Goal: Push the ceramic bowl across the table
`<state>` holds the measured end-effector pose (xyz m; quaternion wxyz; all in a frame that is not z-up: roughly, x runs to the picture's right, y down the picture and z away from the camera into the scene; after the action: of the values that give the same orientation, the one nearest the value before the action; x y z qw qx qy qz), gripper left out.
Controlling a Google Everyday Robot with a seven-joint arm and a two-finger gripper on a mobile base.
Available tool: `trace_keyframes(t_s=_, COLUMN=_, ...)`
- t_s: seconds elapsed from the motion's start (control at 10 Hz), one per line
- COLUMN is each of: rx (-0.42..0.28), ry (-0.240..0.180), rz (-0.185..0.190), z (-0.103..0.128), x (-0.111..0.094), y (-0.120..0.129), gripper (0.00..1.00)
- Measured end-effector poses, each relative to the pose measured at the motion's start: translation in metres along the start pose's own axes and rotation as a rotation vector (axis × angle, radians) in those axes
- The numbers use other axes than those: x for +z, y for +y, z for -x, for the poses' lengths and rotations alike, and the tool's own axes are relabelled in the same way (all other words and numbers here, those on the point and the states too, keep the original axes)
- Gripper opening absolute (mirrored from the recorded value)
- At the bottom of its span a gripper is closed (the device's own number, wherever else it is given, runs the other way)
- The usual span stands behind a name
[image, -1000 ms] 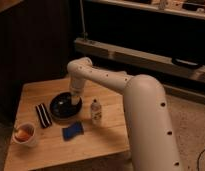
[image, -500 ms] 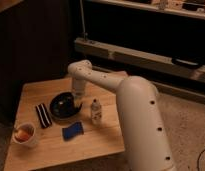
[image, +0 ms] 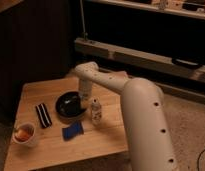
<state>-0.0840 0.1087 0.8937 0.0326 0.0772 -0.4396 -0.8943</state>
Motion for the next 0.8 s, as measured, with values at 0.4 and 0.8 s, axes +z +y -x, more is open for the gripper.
trace_keyframes(t_s=0.4, rx=0.096, ry=-0.016, rz=0.02, z=0.048, x=-0.015, y=-0.017, gripper=0.0)
trace_keyframes(t_s=0.8, rx=0.273, ry=-0.025, rz=0.008, z=0.142, x=-0.023, y=-0.065, gripper=0.0)
